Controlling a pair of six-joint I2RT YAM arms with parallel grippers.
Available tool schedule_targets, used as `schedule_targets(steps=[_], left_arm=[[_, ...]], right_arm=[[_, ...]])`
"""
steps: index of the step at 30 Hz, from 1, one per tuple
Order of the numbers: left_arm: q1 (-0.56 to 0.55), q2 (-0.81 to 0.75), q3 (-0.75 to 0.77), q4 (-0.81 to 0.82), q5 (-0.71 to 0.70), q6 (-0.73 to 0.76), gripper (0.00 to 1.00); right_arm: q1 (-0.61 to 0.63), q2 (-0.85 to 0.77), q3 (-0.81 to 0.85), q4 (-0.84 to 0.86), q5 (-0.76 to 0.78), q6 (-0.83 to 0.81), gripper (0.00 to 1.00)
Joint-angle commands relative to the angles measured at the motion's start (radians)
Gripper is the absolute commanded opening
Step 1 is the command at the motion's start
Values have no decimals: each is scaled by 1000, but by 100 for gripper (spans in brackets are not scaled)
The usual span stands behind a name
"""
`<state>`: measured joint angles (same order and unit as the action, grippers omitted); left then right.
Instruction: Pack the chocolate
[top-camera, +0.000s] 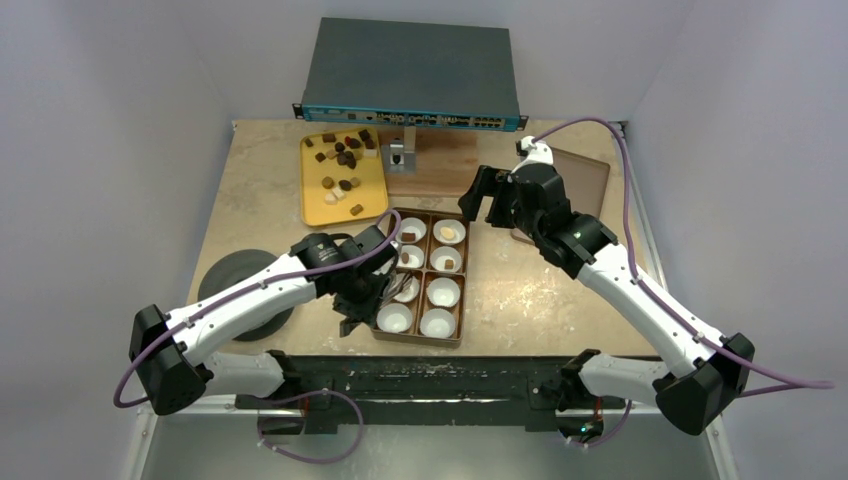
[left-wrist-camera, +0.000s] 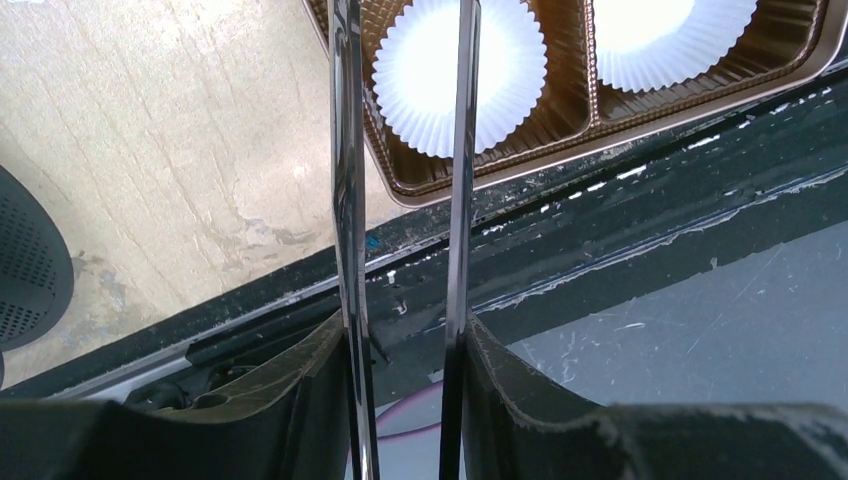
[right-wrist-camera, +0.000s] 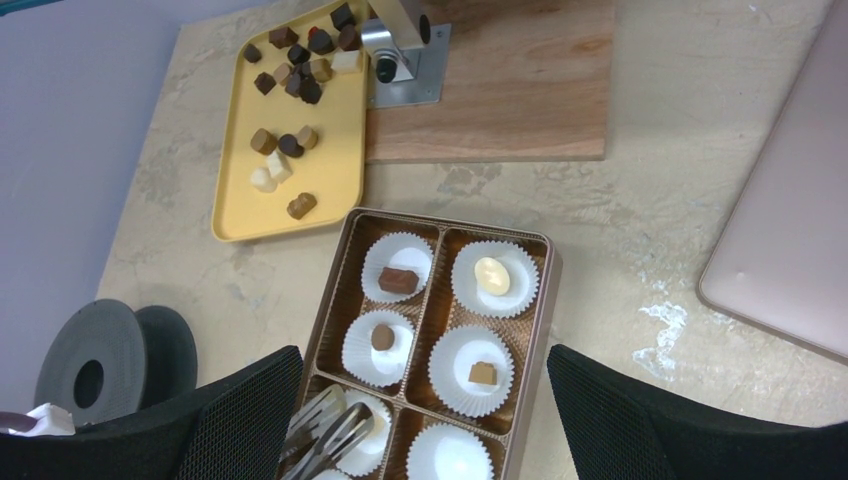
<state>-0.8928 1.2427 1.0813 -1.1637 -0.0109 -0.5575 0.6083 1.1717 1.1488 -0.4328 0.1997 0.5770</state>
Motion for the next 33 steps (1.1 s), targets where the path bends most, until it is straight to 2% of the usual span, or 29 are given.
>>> schedule_targets(steps=[1,11,15,23,33], left_arm=[[-5,-7,27,3,-8,-1,37],[-5,-59,138,-67,6,39,37],[10,-61,205,-100,-32,51,37],[218,-38,282,-72,-89,122,33],[414,115,374,5,-163,186,33]], right_arm=[[0,-11,22,25,20,8,89],[1,-9,32,23,14,7,89],[0,-9,35,23,12,6,89],[1,-9,36,25,1,-2,89],[0,1,43,32,-29,-21,89]])
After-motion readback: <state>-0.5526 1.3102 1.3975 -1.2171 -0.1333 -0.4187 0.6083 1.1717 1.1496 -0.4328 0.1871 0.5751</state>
